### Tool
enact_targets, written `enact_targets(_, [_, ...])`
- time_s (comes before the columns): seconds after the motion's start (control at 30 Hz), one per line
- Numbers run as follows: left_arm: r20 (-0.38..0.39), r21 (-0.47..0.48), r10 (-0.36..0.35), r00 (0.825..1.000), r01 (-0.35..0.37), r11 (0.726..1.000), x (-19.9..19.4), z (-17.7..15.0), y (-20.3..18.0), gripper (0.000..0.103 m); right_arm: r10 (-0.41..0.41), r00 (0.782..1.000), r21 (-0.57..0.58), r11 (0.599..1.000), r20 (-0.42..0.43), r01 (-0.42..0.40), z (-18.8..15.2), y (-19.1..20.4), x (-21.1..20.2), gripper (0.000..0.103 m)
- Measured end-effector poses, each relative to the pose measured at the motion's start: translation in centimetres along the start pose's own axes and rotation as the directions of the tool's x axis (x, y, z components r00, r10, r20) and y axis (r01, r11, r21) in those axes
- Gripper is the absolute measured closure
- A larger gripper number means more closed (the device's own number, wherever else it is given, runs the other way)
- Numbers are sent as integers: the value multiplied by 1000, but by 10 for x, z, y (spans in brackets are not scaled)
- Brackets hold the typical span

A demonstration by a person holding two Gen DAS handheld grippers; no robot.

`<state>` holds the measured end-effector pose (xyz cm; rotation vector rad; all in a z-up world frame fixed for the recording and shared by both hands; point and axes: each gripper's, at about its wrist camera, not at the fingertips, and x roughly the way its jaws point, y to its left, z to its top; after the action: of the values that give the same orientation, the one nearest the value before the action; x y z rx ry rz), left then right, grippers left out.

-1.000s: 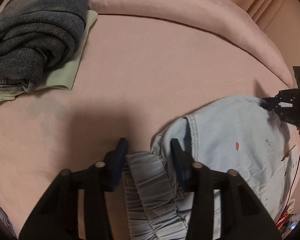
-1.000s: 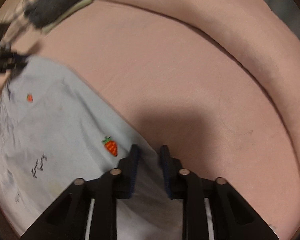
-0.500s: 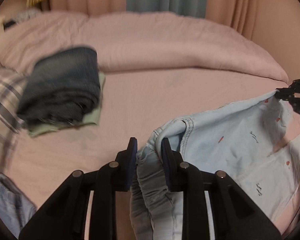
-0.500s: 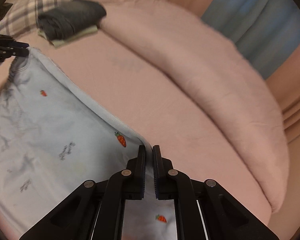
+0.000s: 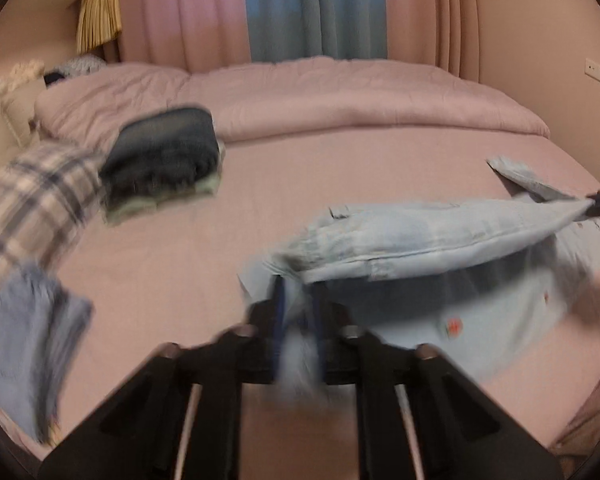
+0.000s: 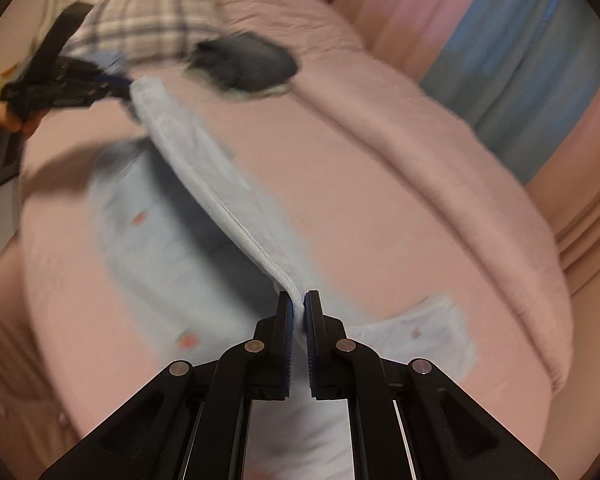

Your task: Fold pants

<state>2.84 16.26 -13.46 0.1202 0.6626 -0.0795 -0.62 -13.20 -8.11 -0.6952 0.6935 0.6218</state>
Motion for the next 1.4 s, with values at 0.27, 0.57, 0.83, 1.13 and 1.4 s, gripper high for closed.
enact_targets(0.27, [-12, -39, 12, 1000, -13, 999, 2, -35, 0, 98, 78, 995, -21, 997, -67, -79, -23, 33, 24, 97])
enact_targets(0.57, [-60, -340, -278, 959, 242, 909, 0, -44, 8, 77, 137, 989, 73, 988, -59, -133, -38, 25, 23, 97])
enact_targets(0.83, [-65, -635, -360, 931, 239, 735, 35, -48, 23, 57, 180, 983, 190, 965, 29, -182, -31, 1, 11, 96])
enact_targets(1.13, [-15, -812, -333, 943, 183, 554, 50, -42, 42, 89, 171, 984, 185, 967, 46, -177, -26, 4, 6, 97])
enact_targets(1.4, [-88, -723, -268, 959, 124, 680, 33, -53, 34, 87, 189, 981, 125, 975, -40, -183, -46, 24, 29, 96])
